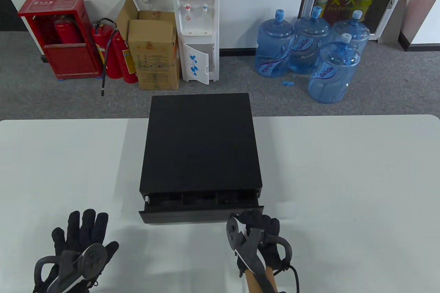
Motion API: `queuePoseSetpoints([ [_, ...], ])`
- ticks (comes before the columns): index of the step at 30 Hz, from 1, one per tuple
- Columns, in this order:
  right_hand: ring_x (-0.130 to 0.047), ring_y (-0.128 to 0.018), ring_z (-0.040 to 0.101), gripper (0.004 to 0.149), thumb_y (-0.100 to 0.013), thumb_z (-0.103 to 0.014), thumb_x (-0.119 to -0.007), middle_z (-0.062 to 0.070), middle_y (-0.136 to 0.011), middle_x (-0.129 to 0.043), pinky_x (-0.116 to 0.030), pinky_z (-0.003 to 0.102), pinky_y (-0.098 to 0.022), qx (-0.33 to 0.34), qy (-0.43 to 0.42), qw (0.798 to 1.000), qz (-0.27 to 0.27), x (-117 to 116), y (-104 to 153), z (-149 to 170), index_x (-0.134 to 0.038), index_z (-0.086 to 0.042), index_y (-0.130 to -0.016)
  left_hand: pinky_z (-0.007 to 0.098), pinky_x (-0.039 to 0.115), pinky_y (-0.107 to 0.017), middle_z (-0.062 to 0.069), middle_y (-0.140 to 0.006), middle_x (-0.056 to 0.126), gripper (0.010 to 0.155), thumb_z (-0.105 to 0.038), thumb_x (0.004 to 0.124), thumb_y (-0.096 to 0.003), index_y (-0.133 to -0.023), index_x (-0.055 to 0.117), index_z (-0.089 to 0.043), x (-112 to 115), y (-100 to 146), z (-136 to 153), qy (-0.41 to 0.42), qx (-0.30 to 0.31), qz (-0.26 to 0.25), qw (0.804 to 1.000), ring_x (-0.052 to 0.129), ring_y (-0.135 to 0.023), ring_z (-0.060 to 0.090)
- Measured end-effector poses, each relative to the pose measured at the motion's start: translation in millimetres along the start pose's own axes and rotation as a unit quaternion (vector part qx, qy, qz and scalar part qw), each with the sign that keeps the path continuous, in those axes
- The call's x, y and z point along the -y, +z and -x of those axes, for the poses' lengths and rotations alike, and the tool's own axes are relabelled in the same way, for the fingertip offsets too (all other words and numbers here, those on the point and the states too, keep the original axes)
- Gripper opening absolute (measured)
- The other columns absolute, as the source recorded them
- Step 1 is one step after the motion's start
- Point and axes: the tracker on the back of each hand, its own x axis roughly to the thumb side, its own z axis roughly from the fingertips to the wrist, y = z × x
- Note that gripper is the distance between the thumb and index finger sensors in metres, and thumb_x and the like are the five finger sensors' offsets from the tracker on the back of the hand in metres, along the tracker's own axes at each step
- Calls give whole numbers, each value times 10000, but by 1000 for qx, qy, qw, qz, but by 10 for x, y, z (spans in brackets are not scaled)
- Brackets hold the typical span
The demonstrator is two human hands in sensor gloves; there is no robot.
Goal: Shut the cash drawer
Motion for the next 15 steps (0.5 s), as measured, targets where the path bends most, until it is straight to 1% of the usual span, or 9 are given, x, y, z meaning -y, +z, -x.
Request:
queuePoseSetpoints([
  [11,-1068,-522,172,517,-368,-655,-678,-56,-647,-1029,-851,452,-556,-1,10,1000,-20,-138,-30,-109,-931,-334,-685,743,336,-760,114,-1302,314,821,-695,445,-502,-1189,220,-306,-2,0,1,1,1,1,1000,269,-1194,461],
  [14,-1068,-523,170,500,-365,-649,-701,-59,-649,-1029,-852,452,-555,-1,15,1000,-25,-178,-41,-134,-933,-339,-681,743,336,-760,114,-1303,315,820,-695,445,-502,-1189,220,-307,-4,0,1,2,1,2,1000,269,-1195,460],
  [15,-1069,-522,170,473,-361,-639,-734,-60,-647,-1031,-853,452,-554,-1,17,999,-31,-206,-47,-148,-939,-349,-673,743,336,-760,112,-1303,313,822,-695,446,-502,-1189,221,-306,-3,0,0,2,1,1,1000,271,-1194,461],
])
